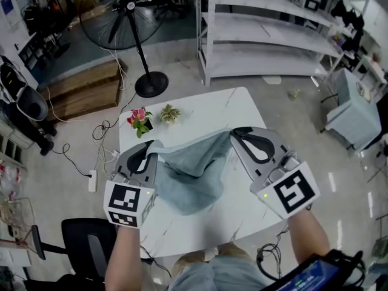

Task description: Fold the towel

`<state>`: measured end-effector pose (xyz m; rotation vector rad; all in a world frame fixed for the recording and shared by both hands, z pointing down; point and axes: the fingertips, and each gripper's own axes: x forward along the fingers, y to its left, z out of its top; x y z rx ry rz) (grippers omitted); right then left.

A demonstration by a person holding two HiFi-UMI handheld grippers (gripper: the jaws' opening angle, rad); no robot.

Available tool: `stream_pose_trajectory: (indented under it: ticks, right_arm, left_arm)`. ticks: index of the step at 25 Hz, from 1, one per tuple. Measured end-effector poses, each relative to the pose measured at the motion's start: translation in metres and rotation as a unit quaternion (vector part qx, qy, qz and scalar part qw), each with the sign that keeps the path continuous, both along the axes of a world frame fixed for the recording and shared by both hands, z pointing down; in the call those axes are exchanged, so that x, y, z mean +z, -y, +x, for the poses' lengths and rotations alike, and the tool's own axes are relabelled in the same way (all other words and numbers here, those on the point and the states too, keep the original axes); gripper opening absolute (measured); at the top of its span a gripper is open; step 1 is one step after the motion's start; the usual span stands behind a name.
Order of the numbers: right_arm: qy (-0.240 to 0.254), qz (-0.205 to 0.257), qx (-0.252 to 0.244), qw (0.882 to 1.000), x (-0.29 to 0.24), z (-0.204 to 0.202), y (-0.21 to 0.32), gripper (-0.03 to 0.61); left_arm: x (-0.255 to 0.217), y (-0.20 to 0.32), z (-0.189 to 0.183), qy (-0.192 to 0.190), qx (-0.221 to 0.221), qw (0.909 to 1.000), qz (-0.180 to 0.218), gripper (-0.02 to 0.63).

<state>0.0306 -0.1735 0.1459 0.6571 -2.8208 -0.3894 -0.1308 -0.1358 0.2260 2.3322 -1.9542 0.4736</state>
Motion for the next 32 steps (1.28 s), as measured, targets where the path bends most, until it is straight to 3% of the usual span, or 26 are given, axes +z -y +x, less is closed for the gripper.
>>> stream_pose_trajectory:
  ticks: [9,17,21,32]
  right_arm:
    - [0.063,-0.005,0.020,0.998,-0.033,0.010,0.004,0.025]
    - [0.089,-0.006,0.015,0.996,-0.052,0.011,-0.004,0.023]
    - [0.111,-0.006,0.013,0.994,-0.059,0.031,0.001,0.023]
    - [0.146,0.005,-0.022,0.989,-0.109,0.031,-0.026,0.023]
  left_arm:
    - [-0.057,0.004,0.018,-0.037,-0.012,0.9985,0.039,0.014]
    - [-0.104,0.000,0.028,-0.058,-0.032,0.9952,0.072,0.014]
    - [-0.119,0.001,0.050,-0.056,-0.046,0.9927,0.096,0.014]
    - [-0.172,-0.032,0.064,-0.043,-0.080,0.9870,0.133,0.014]
